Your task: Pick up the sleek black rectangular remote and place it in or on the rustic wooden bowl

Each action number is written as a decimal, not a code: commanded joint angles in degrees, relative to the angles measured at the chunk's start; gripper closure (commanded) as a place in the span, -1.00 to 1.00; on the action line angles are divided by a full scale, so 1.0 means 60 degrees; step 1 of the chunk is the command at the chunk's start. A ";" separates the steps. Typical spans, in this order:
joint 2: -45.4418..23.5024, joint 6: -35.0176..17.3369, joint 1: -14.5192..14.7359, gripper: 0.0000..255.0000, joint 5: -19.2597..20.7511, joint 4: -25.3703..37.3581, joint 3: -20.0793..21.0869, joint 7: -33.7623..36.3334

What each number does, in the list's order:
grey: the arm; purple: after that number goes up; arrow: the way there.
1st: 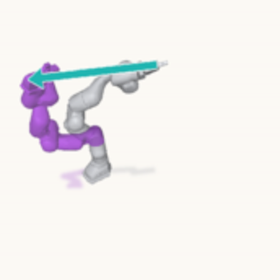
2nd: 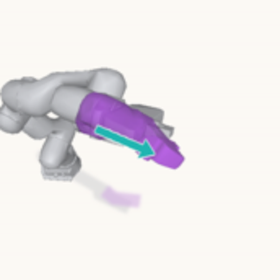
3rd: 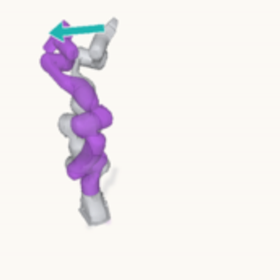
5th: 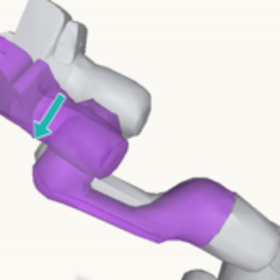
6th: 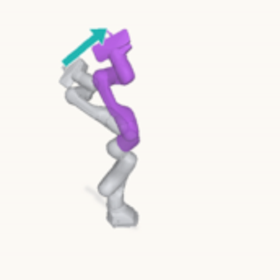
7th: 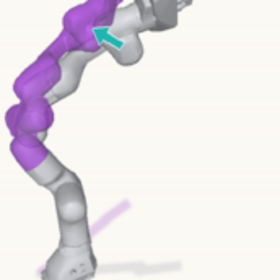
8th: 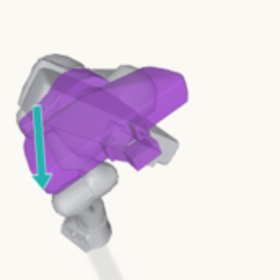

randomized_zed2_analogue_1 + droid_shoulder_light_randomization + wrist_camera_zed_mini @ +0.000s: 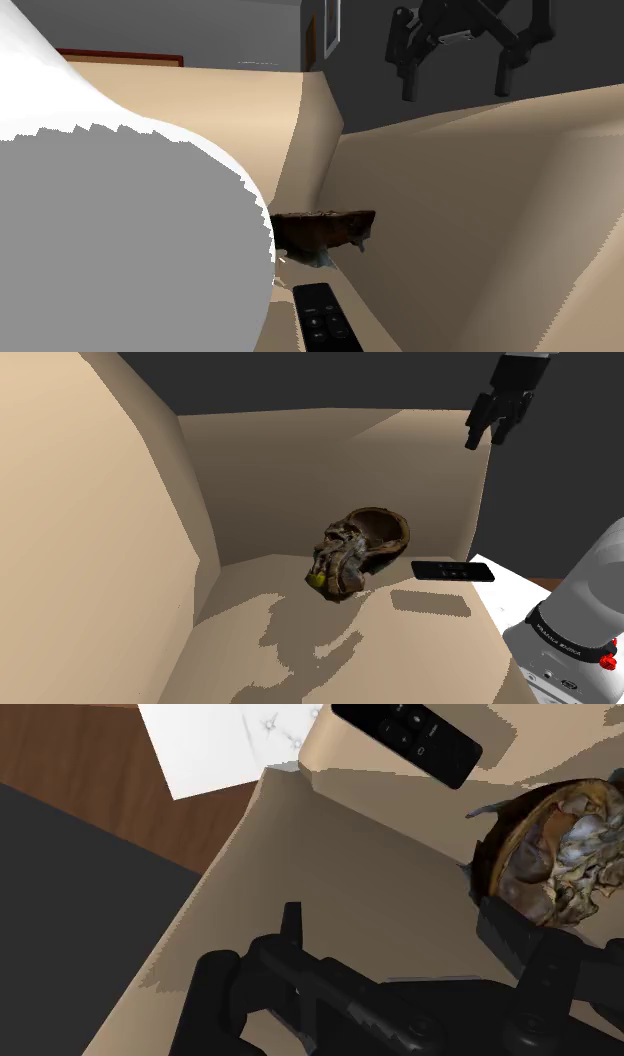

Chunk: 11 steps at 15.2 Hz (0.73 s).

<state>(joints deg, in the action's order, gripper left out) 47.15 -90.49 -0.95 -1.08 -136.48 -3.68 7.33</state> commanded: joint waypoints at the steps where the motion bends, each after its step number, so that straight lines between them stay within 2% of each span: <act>1: 0.0000 0.0000 0.0000 -1.00 0.0000 0.0000 0.0000 0.0000; 11: 0.0476 -0.2228 0.1970 -1.00 -0.0003 -0.2832 0.0538 -0.2725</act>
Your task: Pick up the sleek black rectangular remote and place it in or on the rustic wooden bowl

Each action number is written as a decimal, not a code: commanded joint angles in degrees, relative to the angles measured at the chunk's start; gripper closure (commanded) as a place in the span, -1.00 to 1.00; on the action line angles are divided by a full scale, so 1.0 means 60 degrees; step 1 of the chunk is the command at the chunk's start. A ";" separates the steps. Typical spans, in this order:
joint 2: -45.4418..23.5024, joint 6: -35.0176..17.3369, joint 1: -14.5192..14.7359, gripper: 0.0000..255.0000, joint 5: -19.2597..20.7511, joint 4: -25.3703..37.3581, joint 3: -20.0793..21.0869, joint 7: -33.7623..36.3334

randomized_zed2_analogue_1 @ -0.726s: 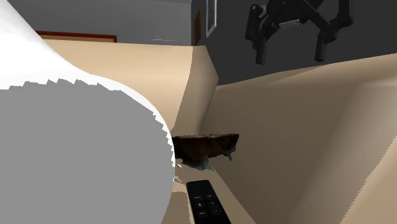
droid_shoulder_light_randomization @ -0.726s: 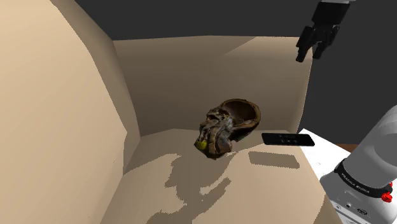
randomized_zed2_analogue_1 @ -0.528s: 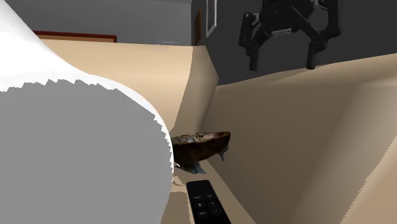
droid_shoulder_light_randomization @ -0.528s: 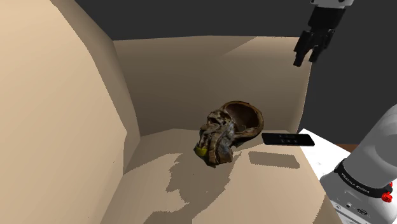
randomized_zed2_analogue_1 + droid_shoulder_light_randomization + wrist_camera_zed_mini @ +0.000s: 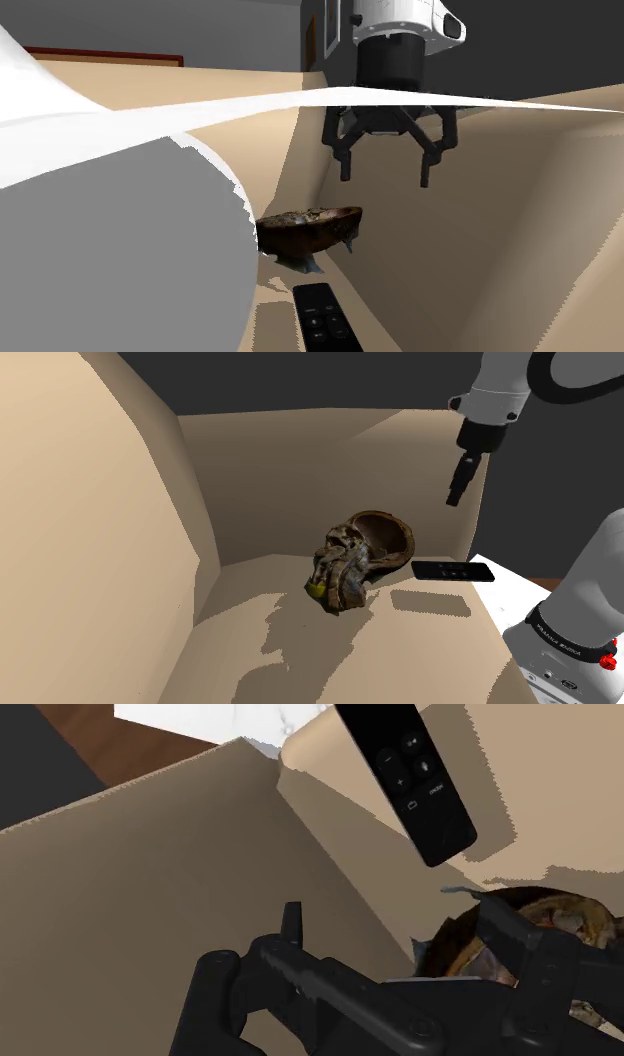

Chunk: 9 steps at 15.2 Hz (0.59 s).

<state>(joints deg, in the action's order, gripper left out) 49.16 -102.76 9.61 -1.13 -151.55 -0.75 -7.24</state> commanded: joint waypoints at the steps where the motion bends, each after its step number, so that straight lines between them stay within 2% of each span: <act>1: 0.0184 -0.0411 0.0417 -1.00 0.0005 -0.0604 0.0102 -0.0562; 9: 0.0461 -0.2320 0.2165 -1.00 0.0028 -0.2876 0.0480 -0.2622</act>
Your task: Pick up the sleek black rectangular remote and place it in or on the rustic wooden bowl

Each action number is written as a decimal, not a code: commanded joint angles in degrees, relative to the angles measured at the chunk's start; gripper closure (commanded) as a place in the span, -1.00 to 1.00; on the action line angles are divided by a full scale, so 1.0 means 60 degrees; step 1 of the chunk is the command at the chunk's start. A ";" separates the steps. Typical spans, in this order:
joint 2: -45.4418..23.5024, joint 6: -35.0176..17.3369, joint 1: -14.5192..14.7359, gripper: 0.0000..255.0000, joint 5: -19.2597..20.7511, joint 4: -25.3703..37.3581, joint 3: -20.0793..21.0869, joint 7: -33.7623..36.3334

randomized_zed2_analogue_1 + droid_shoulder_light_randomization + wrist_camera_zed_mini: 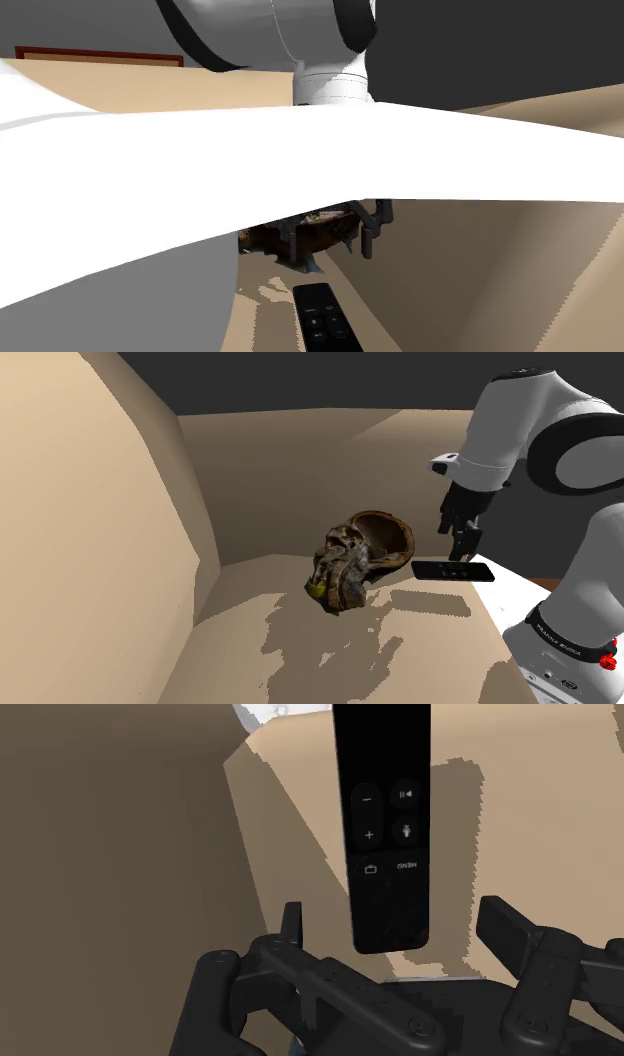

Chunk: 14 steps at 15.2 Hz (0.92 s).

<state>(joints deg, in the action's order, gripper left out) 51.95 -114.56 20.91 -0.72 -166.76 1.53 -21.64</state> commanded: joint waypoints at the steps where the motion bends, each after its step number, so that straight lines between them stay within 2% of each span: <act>1: 0.0008 -0.0493 0.0409 -1.00 -0.0034 -0.0497 0.0120 -0.0357; 9: -0.0676 -0.1877 0.0407 -1.00 -0.0043 -0.1197 0.0137 -0.0351; 14: -0.0676 -0.1877 0.0408 -1.00 -0.0043 -0.1197 0.0137 -0.0351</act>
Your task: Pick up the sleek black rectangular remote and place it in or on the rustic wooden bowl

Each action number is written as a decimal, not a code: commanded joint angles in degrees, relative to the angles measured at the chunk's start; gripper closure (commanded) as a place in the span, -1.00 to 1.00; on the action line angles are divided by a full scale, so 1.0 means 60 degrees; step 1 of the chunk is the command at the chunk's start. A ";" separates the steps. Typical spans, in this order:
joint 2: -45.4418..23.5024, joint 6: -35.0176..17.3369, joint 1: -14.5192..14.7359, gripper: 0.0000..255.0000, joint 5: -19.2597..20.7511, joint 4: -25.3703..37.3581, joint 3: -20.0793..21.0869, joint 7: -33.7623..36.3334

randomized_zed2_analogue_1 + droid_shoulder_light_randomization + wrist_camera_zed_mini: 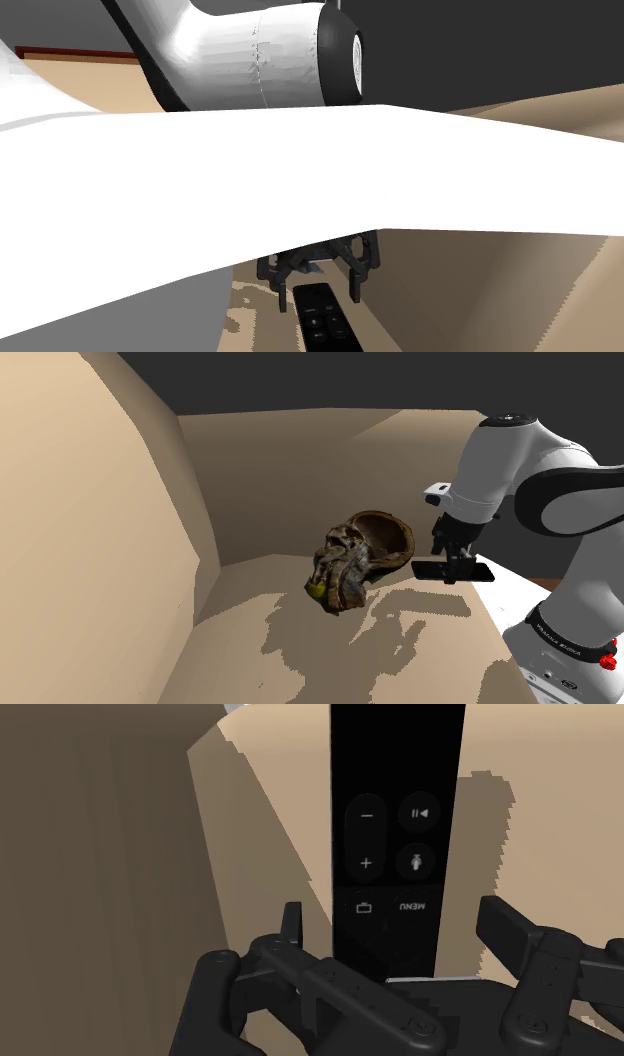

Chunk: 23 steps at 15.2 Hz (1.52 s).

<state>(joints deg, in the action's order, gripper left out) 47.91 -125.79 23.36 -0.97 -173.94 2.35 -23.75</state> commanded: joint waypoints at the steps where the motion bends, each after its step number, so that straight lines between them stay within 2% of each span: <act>1: -0.0004 -0.0005 0.0000 -1.00 0.0000 -0.0001 0.0000 0.0000; 2: -0.0002 -0.0003 0.0000 -1.00 0.0000 0.0000 0.0000 0.0000; 3: -0.0002 -0.0003 0.0000 1.00 0.0000 0.0000 0.0000 0.0000; 12: -0.0004 -0.0005 0.0000 1.00 0.0000 -0.0001 0.0000 0.0000; 23: 0.0895 0.1945 -0.0011 1.00 0.0034 0.1051 -0.0047 -0.0025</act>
<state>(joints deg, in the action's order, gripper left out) 52.72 -115.29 23.29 -0.79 -168.20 2.10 -23.89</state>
